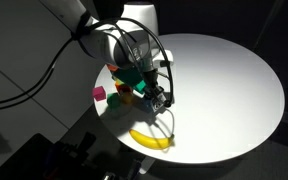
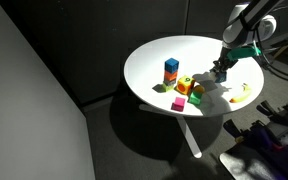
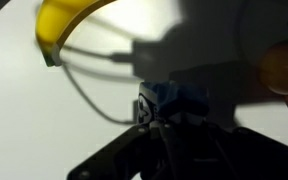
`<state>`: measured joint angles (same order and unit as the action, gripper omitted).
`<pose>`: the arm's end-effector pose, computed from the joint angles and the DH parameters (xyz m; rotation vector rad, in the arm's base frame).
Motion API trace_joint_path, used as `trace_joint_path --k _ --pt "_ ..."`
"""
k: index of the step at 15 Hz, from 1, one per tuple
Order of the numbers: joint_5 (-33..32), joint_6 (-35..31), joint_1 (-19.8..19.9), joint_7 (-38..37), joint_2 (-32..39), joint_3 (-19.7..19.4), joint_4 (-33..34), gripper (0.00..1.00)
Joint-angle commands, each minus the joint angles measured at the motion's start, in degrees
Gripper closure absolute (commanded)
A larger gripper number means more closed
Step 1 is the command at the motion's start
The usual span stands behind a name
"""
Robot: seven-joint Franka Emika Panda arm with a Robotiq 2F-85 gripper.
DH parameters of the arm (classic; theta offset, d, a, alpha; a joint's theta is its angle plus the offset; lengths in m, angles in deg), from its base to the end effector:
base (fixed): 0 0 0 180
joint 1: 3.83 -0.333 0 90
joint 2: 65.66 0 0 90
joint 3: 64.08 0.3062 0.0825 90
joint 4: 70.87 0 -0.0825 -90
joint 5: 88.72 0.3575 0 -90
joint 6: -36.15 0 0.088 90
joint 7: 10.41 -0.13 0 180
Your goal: Place the 4 cube on the table
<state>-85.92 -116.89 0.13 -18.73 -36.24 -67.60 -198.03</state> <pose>0.5152 -0.0707 0.1293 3.0919 -0.4879 -0.0942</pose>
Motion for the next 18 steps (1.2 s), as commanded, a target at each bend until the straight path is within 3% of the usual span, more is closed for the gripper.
trace_joint_path --k 1,2,4,10,18 --pt "1.42 -0.03 1.02 1.17 0.83 -0.11 1.03 0.90" --pt "1.01 -0.13 0.86 0.94 1.05 -0.42 1.07 0.56" --pt "0.92 0.12 0.87 0.99 1.23 -0.47 0.96 0.49" --pt "1.78 0.52 1.28 2.47 -0.47 1.19 -0.69 0.01" --pt "2.12 -0.33 0.23 3.95 -8.16 3.82 -6.82 0.00"
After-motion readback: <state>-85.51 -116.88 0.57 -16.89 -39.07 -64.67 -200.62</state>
